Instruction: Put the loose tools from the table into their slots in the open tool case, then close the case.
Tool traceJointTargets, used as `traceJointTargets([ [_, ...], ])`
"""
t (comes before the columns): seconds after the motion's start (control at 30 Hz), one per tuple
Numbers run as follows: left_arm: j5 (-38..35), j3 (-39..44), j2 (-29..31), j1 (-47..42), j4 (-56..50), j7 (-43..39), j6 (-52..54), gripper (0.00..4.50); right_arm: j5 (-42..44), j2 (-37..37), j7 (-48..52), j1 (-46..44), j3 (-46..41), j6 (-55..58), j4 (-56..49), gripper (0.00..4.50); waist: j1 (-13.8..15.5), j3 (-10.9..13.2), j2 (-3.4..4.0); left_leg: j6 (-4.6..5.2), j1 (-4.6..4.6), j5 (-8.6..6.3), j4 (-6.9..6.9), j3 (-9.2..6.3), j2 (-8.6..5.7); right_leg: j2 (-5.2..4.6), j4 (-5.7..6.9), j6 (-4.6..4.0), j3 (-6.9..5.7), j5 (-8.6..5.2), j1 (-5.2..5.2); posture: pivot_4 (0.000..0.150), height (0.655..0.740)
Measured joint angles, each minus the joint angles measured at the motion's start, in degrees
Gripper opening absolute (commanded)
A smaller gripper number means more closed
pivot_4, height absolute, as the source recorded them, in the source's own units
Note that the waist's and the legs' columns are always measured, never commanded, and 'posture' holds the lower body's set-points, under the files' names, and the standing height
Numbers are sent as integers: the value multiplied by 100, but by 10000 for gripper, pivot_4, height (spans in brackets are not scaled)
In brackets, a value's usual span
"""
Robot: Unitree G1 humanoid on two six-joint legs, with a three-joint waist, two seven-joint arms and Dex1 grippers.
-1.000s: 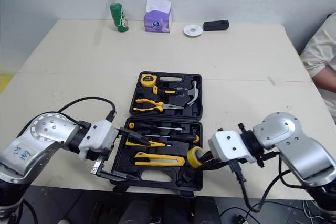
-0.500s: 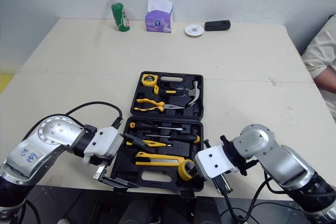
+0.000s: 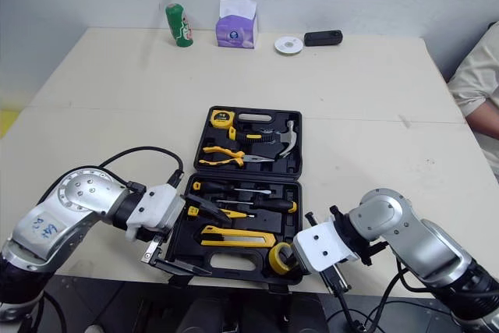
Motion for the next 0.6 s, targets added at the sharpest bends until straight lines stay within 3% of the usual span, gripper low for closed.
traceJointTargets([
  [0.07, 25, -22, -30, -46, 25, 1, -3, 45000, 31, -19, 2, 15, -15, 44, -71, 332, 3, 0, -1, 0, -1, 0, 0, -1, 0, 0, 0, 0, -1, 0, 0, 1500, 7316],
  [0.13, 44, -30, -53, -92, 25, 1, -7, 45000, 42, -20, 2, 56, -15, 49, -115, 8857, 8, 1, -2, 0, -1, 0, 0, -1, 0, 0, 0, 0, -1, 0, 0, 1500, 7316],
  [0.2, 79, -31, -77, -119, 31, 1, -11, 45000, 42, -20, -2, 96, -16, 35, -152, 14581, 5, 1, -2, 0, -1, 0, 0, -1, 0, 1, 0, 0, -1, 0, 0, 1500, 7316],
  [0.37, 126, -42, -122, -150, 74, -22, -50, 45000, 280, -30, -12, 107, -206, 95, -293, 38247, 8, 1, -3, 1, -1, 0, 1, -1, 0, 0, 1, 0, -1, 0, 0, 1500, 7316],
  [0.57, 197, -48, -190, -195, 124, -33, -97, 45000, 826, -38, -15, 220, -732, 138, -241, 38247, 10, 3, -10, 1, 0, 0, 1, -3, 0, 1, 0, 0, -3, 0, 3, 1500, 7316],
  [0.6, 203, -49, -198, -195, 143, -34, -101, 45000, 908, 65, -63, 255, -754, 105, -186, 35917, 5, 3, -12, 1, 1, 0, 1, -2, 0, 1, 1, 0, -2, 0, 4, 1500, 7316],
])
